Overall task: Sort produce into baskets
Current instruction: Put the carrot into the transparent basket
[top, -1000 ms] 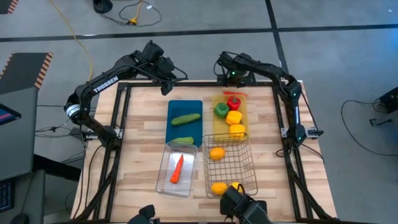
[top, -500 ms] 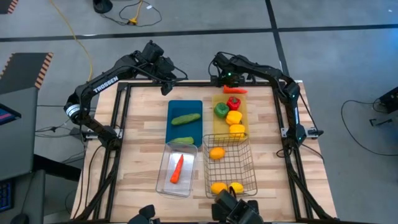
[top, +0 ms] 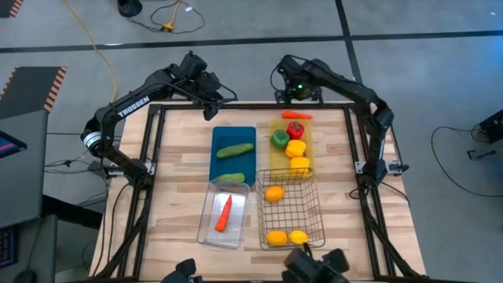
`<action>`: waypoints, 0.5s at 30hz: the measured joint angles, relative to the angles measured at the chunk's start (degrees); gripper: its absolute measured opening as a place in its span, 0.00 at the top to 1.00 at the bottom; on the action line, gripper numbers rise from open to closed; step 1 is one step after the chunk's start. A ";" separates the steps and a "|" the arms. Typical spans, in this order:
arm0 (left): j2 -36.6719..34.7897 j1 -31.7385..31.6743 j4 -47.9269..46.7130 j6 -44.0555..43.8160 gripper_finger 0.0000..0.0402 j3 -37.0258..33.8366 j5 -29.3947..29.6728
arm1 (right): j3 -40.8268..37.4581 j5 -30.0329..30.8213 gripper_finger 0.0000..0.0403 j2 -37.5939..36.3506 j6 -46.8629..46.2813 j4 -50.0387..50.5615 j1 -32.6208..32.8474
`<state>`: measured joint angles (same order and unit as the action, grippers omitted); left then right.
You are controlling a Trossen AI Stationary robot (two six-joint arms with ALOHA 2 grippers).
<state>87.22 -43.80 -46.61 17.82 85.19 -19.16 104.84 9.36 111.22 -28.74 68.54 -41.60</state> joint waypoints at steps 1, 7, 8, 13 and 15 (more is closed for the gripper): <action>0.00 0.01 0.00 0.00 0.52 0.00 0.02 | 0.00 1.59 0.29 -1.08 2.72 1.07 0.00; 0.00 0.01 0.02 0.00 0.52 0.00 0.00 | -4.29 10.10 0.29 -7.33 21.04 1.68 -0.16; 0.01 -0.01 0.02 -0.02 0.52 0.00 0.01 | -5.59 10.82 0.29 -7.97 23.84 1.42 -0.25; 0.00 0.01 0.02 -0.77 0.52 0.00 0.15 | -10.43 11.31 0.29 -8.93 37.67 1.67 -2.17; 0.00 0.01 0.02 -0.96 0.52 0.00 0.18 | -11.85 11.40 0.29 -8.77 44.68 1.71 -3.20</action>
<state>87.22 -43.79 -46.59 16.86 85.19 -18.98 92.99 20.76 102.45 15.94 70.25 -44.80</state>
